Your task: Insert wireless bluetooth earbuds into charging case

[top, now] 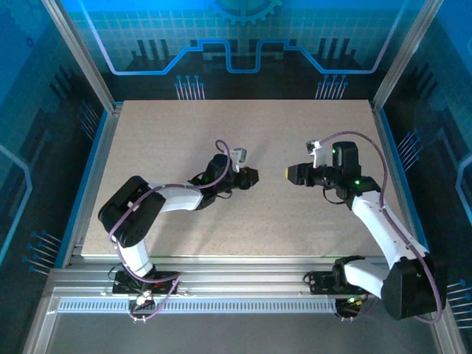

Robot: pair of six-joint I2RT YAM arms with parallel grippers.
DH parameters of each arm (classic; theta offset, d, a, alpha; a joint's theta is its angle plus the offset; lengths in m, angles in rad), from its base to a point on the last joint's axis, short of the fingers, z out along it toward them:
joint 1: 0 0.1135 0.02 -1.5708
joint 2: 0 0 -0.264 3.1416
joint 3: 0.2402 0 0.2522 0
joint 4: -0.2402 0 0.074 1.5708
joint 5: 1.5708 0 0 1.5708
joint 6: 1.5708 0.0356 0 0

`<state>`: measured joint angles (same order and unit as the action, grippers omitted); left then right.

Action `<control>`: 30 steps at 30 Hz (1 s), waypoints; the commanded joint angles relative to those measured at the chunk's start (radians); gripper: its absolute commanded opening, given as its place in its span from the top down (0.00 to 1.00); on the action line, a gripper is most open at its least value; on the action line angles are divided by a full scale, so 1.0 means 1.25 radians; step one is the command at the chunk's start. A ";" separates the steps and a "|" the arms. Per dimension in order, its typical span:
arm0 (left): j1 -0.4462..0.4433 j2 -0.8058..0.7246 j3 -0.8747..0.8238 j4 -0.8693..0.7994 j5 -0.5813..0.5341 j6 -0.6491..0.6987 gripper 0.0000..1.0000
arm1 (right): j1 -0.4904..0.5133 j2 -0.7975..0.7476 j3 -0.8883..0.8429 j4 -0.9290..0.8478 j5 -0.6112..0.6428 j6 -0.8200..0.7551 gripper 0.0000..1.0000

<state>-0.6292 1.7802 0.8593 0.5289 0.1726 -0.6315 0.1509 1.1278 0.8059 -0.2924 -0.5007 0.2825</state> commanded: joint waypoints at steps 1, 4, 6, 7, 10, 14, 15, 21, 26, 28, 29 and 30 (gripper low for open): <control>0.027 0.001 0.042 -0.111 0.013 -0.080 0.75 | -0.003 0.032 -0.004 -0.020 0.022 0.041 0.50; 0.057 -0.025 0.071 -0.206 -0.005 -0.045 0.64 | -0.002 0.038 0.008 -0.068 0.083 0.023 0.51; 0.075 -0.067 0.080 -0.273 -0.063 0.018 0.57 | -0.005 0.023 0.008 -0.079 0.164 0.001 0.50; 0.087 -0.098 0.081 -0.308 -0.105 0.047 0.54 | -0.008 0.011 0.002 -0.070 0.220 -0.012 0.48; 0.143 -0.194 0.075 -0.386 -0.216 0.125 0.41 | -0.024 -0.026 -0.044 0.030 0.375 -0.040 0.34; 0.237 -0.297 0.043 -0.456 -0.393 0.230 0.01 | -0.056 -0.038 -0.122 0.234 0.495 -0.073 0.00; 0.254 -0.320 0.018 -0.446 -0.428 0.251 0.01 | -0.065 -0.028 -0.135 0.273 0.502 -0.087 0.00; 0.303 -0.415 -0.198 -0.213 -0.625 0.442 0.01 | -0.081 0.100 -0.173 0.444 0.492 -0.251 0.00; 0.352 -0.315 -0.318 0.026 -0.610 0.462 0.01 | -0.090 0.175 -0.194 0.525 0.467 -0.295 0.00; 0.352 -0.299 -0.334 0.107 -0.561 0.503 0.01 | -0.101 0.191 -0.243 0.609 0.428 -0.289 0.00; 0.346 -0.285 -0.356 0.193 -0.558 0.558 0.01 | -0.101 0.188 -0.249 0.607 0.422 -0.290 0.00; 0.343 -0.269 -0.389 0.292 -0.555 0.586 0.01 | -0.103 0.186 -0.247 0.607 0.402 -0.294 0.00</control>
<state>-0.1947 1.4204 0.4225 0.5289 -0.5354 -0.0448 0.0441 1.3510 0.5228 0.3462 0.0589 -0.0483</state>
